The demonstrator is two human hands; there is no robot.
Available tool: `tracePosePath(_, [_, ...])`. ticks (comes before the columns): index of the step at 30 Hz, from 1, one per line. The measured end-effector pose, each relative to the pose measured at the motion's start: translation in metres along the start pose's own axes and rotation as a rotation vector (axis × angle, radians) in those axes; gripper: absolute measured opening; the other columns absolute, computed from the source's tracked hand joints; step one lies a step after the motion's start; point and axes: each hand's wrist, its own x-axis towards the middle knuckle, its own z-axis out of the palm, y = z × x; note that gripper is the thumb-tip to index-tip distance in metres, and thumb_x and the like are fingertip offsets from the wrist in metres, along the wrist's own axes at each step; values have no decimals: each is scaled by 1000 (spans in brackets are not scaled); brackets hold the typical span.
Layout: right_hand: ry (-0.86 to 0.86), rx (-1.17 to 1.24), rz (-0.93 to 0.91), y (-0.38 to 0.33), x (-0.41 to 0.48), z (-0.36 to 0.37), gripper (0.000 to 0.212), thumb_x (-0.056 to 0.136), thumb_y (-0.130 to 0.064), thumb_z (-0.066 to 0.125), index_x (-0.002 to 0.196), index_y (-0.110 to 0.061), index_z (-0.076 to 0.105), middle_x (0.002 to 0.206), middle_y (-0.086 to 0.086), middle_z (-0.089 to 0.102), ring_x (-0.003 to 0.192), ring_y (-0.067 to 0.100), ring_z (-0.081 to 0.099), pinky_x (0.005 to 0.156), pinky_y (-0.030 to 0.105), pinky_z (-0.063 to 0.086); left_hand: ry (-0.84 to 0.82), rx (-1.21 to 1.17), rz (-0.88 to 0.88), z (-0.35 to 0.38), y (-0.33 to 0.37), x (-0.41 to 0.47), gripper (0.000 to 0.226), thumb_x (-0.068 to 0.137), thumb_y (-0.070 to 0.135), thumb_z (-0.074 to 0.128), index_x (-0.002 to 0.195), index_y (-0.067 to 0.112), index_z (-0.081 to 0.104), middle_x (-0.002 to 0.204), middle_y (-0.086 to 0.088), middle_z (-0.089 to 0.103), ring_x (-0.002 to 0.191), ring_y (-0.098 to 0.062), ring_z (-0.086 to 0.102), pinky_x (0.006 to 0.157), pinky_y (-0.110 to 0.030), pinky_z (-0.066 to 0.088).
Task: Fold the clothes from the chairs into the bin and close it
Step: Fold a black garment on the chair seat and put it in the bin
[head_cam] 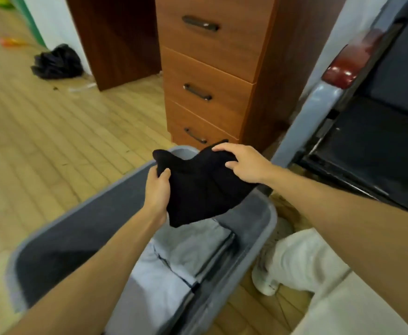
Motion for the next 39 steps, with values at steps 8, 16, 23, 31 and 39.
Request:
tracePosePath(8, [-163, 85, 16, 5, 35, 95, 39, 98, -9, 51, 130, -31, 54, 134, 5, 55, 105, 38, 61, 89, 53, 51, 158, 113, -239, -51, -87, 1, 22, 102, 16, 37, 124, 18, 39, 116, -3, 55, 107, -22, 56, 95, -45, 48])
tracePosePath(16, [-413, -199, 158, 45, 21, 100, 28, 96, -9, 53, 121, -16, 62, 131, 6, 58, 119, 25, 54, 95, 35, 47, -88, 454, -597, -42, -115, 1, 25, 98, 17, 43, 122, 9, 46, 110, -6, 51, 94, -25, 56, 82, -39, 50])
tracePosePath(23, [-307, -214, 147, 51, -1, 28, 23, 95, -21, 57, 116, -23, 64, 121, -1, 61, 109, 18, 56, 80, 26, 48, -210, 462, -364, 15, -68, 4, 23, 100, 19, 45, 120, 9, 52, 113, -12, 60, 97, -25, 63, 89, -39, 54])
tracePosePath(31, [-60, -256, 294, 96, -93, -120, 23, 93, -25, 59, 115, -20, 65, 120, 4, 63, 110, 24, 57, 96, 38, 47, -493, 451, -21, 169, 22, -39, 19, 100, 9, 41, 108, 9, 59, 83, -8, 65, 73, -19, 63, 71, -29, 53])
tracePosePath(39, [280, -82, 611, 181, -257, -202, 21, 95, -23, 56, 113, -18, 65, 115, 2, 65, 93, 16, 56, 85, 25, 43, -834, 629, 280, 343, 78, -134, 22, 95, 8, 44, 87, 19, 60, 81, -2, 65, 73, -16, 65, 70, -27, 50])
